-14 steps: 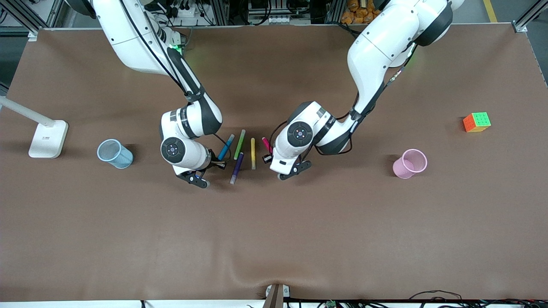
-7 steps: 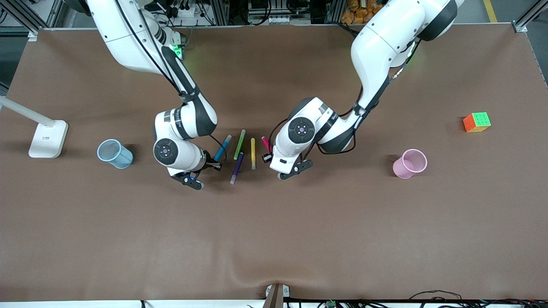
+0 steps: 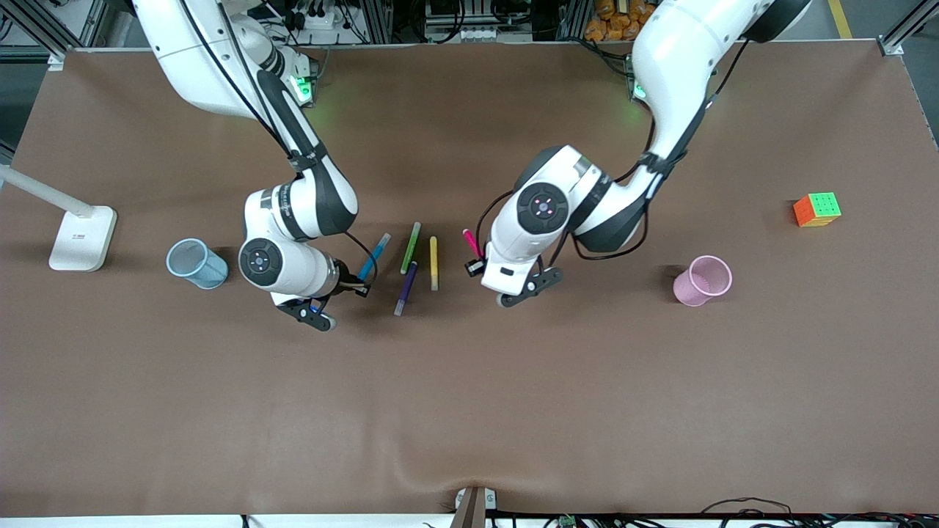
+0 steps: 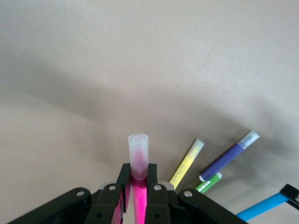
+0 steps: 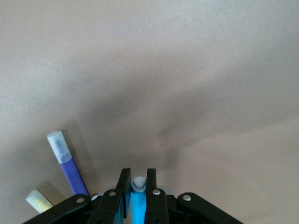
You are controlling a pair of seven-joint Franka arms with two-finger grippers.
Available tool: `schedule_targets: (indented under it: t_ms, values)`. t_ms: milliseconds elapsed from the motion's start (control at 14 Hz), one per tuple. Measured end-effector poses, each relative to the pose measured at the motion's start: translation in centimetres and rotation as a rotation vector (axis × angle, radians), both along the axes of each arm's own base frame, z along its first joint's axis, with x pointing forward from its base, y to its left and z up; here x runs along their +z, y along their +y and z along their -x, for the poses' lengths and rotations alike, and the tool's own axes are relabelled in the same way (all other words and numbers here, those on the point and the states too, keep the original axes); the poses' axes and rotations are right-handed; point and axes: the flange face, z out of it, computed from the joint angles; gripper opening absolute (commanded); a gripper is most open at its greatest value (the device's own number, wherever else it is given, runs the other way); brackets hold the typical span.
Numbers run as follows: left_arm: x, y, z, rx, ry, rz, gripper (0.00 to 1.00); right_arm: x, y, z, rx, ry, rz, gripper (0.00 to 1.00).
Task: Place pink and blue markers in matching cups
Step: 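Carry the pink marker to the pink cup while the right gripper carries blue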
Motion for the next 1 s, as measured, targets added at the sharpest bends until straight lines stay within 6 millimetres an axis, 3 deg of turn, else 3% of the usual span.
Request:
schedule_targets:
  t_ms: [358,1003]
  values:
    - [5.4,3.4,-0.8,0.027,-0.007,-0.032,0.00,5.0,-3.3,-2.3,0.047,-0.012,-0.042,0.00]
    - [16.0,13.3,-2.9,0.133,-0.075,-0.090,0.00,12.4,-16.0,-5.4,0.160,-0.027,-0.127,0.00]
